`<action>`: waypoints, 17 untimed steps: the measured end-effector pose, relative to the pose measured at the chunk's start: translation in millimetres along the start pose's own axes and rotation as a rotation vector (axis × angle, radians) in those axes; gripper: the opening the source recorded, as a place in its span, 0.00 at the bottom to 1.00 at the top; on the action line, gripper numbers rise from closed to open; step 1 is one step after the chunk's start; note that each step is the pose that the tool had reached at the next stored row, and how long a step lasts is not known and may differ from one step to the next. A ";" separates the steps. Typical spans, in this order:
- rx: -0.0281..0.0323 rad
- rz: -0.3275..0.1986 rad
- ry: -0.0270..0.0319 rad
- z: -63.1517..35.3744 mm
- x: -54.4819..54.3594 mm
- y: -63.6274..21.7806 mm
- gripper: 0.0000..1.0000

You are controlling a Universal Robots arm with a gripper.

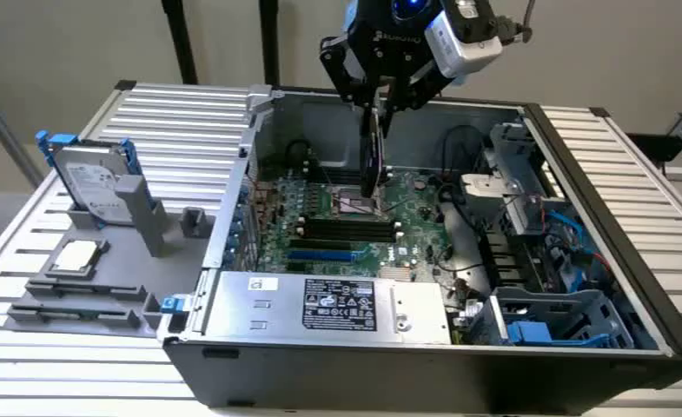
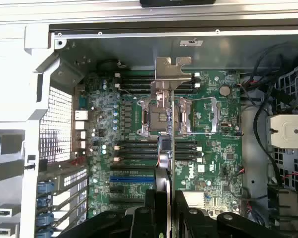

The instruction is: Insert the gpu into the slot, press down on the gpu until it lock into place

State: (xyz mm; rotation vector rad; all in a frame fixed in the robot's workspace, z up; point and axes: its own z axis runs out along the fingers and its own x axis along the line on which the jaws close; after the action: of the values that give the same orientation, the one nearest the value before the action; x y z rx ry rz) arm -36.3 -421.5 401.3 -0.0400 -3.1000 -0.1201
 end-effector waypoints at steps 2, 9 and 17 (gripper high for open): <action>0.0001 0.000 0.0000 0.0 0.0 0.0 0.26; 0.0001 0.000 0.0000 0.0 0.0 0.0 0.26; 0.0022 -0.050 0.0037 0.9 0.0 0.6 0.26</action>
State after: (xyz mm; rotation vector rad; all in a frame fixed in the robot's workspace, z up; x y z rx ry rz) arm -36.4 -420.8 400.4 0.0376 -3.0983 -0.1182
